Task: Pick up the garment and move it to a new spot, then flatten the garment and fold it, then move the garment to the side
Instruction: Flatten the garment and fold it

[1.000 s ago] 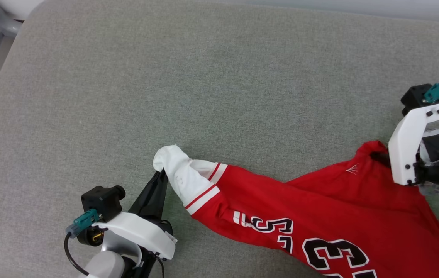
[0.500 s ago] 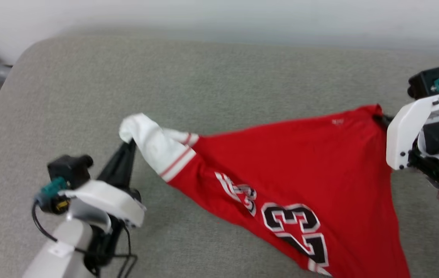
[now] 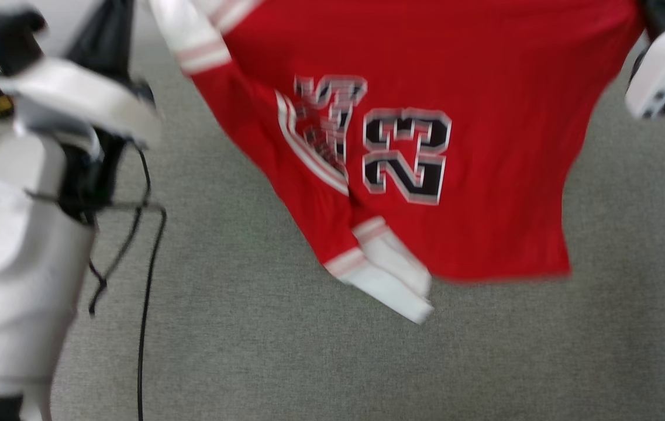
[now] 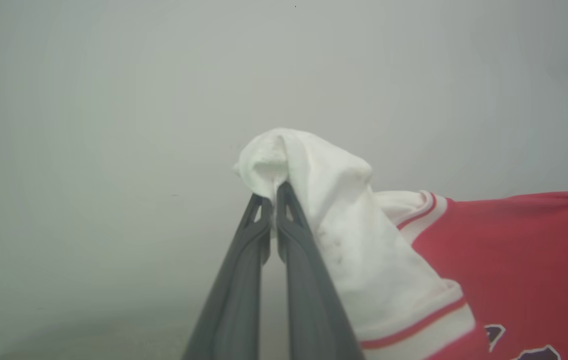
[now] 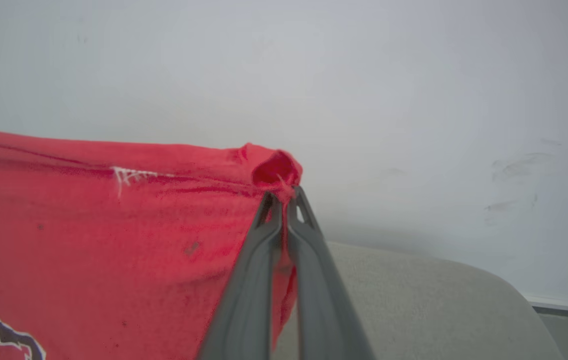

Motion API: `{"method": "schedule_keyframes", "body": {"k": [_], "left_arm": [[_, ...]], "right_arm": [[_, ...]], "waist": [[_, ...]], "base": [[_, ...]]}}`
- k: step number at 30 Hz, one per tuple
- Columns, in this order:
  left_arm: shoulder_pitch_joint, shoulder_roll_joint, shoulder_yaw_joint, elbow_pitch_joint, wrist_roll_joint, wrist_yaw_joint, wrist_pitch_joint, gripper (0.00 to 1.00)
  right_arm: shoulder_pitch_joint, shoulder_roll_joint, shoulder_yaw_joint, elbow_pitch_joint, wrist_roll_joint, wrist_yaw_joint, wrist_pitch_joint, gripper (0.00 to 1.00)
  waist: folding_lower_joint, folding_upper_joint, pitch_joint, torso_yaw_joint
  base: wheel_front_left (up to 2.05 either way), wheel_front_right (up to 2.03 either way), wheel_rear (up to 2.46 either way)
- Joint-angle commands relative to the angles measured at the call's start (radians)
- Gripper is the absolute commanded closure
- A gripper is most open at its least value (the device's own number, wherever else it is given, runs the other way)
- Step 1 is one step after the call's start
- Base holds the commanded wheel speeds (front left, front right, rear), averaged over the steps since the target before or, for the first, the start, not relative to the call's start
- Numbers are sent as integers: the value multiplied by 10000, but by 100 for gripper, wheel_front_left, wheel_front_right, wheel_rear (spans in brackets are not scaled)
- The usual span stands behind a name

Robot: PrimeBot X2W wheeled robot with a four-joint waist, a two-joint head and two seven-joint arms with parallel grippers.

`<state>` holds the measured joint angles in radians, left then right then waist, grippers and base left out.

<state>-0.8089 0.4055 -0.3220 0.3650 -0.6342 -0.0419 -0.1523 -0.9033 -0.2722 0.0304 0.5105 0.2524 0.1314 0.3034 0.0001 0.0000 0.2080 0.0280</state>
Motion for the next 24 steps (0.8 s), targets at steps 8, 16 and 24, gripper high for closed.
{"method": "schedule_keyframes", "body": {"k": [8,16,24], "left_arm": [[-3834,3,385,1800,266,-60,-237,100],[-6370,280,606,2902,335,-306,-423,100],[-7300,336,426,4015,250,-540,-207,100]], "right_arm": [[-2712,-67,-681,-28,-914,-17,-570,100],[-4786,199,-805,202,-1354,-18,-966,100],[-5504,644,-654,1264,-1381,-17,-1631,100]], "waist": [[-1,0,1430,-41],[-1,0,2648,-252],[-1,0,3701,-379]], "base": [[0,0,0],[0,0,0],[0,0,0]]}}
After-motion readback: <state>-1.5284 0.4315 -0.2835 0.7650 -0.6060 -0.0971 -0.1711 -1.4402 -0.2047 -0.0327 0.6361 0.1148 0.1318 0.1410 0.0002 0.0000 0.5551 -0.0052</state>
